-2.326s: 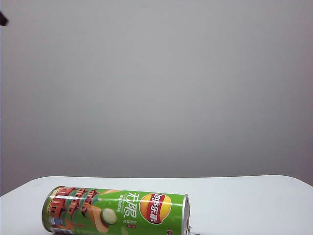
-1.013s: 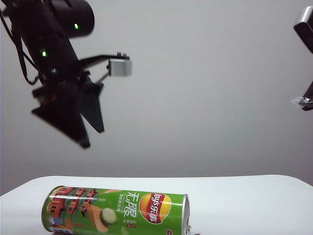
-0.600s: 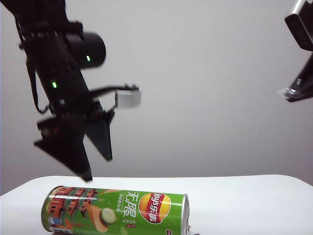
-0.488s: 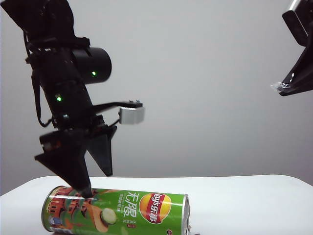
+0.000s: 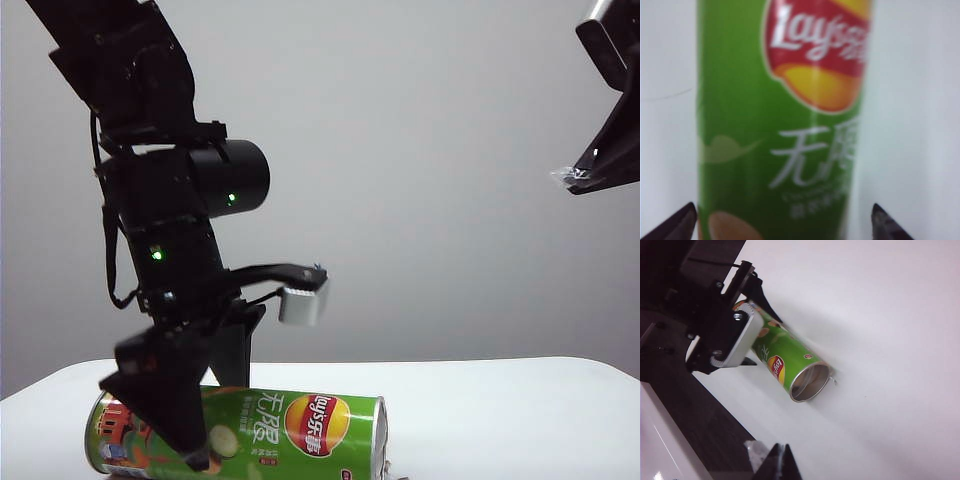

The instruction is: Pick up the green tub of chips from the desk, pull out the transparent container with the chips inside partially, and then place the chips back on the desk.

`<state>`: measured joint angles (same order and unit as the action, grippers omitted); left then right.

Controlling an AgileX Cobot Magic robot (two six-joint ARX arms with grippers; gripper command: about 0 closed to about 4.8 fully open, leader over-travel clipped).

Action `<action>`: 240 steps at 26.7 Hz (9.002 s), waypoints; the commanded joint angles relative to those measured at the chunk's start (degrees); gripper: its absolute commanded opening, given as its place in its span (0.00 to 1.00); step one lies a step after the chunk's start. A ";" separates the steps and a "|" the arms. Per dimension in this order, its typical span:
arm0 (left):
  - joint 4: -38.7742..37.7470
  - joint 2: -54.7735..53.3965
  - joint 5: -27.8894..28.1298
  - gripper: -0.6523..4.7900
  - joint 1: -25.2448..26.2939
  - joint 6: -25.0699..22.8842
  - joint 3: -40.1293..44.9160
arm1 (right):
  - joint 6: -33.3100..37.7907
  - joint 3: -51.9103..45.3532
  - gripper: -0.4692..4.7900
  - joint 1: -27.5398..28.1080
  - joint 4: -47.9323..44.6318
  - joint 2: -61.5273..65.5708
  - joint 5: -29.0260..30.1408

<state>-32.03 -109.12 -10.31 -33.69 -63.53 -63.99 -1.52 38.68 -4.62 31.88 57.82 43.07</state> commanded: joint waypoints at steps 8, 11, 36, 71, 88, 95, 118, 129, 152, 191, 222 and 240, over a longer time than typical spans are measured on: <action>5.16 -0.85 5.05 1.00 -0.63 3.10 -0.07 | 0.00 0.13 0.09 0.00 -0.87 -0.11 -1.18; 4.92 -1.22 4.74 1.00 -0.59 3.15 -0.04 | 0.00 0.13 0.09 0.00 -0.94 -0.11 -1.20; 3.69 -4.04 4.46 0.84 -0.55 2.67 -0.07 | 0.00 0.13 0.09 0.00 -2.62 -0.11 -1.20; 0.85 23.02 0.24 0.63 -0.63 5.95 -0.13 | 23.34 0.13 0.41 0.02 -27.76 4.28 9.86; 4.92 26.23 -4.09 0.63 -2.45 8.50 -0.11 | 41.99 0.13 0.47 -2.64 -47.15 9.25 21.00; 5.14 26.25 -3.63 0.63 -3.04 9.35 -0.11 | 39.80 0.11 0.46 -5.75 -44.68 9.92 17.59; 3.37 25.68 -3.69 0.63 -3.04 9.57 -0.11 | 33.22 0.13 0.37 -5.79 -36.83 9.97 15.15; 5.66 24.15 -4.11 0.63 -3.10 10.45 -0.11 | 33.22 0.13 0.37 -7.06 -36.81 9.97 15.39; 5.97 24.15 -4.02 0.63 -5.16 10.62 -0.09 | 31.78 0.13 0.08 -9.01 -37.29 10.21 11.43; -1.95 23.71 -2.08 0.63 2.32 12.20 0.00 | 14.51 0.15 1.00 2.19 -37.48 6.47 9.01; -1.68 -1.70 -2.64 0.69 5.51 5.68 -0.02 | -10.49 2.93 1.00 -9.73 2.60 -10.08 -17.16; -0.66 -2.99 0.00 1.00 3.78 11.87 -0.15 | -10.49 2.89 1.00 -9.73 2.58 -9.79 -15.96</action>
<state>-32.86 -113.75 -11.09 -29.41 -51.88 -63.94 -12.05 41.54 -14.28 34.98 48.14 26.76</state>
